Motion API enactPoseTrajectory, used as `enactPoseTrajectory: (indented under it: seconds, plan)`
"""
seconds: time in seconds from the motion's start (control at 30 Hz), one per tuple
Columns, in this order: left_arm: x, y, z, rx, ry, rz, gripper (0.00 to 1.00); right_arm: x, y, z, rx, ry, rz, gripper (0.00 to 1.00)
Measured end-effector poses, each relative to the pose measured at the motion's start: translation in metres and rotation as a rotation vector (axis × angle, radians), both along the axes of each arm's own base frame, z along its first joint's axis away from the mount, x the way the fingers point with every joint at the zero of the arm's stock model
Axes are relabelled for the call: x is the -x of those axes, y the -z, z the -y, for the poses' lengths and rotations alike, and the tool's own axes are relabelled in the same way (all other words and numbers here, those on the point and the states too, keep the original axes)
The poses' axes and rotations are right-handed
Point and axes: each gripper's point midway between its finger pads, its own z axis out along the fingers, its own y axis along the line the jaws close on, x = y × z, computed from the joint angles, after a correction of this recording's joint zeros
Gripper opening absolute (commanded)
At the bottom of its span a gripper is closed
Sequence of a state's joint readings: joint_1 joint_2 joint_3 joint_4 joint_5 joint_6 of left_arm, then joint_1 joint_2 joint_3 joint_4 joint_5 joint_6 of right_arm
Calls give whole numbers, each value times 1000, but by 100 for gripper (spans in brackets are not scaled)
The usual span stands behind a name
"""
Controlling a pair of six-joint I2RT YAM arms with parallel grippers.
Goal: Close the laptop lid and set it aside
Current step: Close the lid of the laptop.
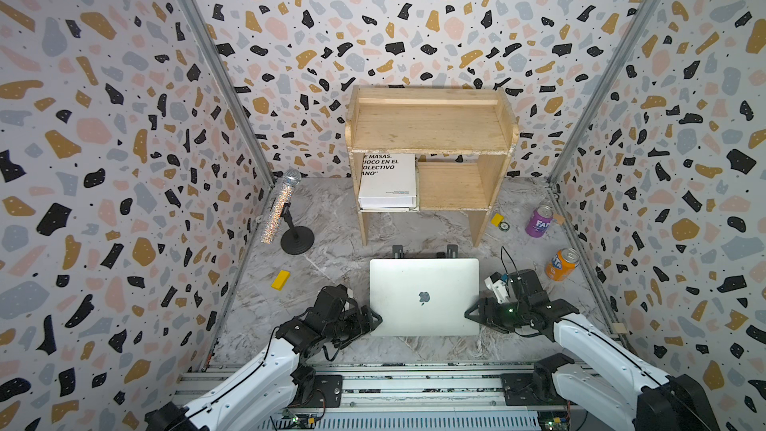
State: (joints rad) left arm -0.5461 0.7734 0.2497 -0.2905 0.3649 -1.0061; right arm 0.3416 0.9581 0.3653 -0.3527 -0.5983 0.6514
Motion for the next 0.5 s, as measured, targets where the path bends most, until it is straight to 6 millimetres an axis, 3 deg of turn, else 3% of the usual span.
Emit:
enactPoseTrajectory:
  seconds: [0.5]
  plan:
    - [-25,-16,15,17,22,70,86,-5,-1,-6,-13,-16,2,61]
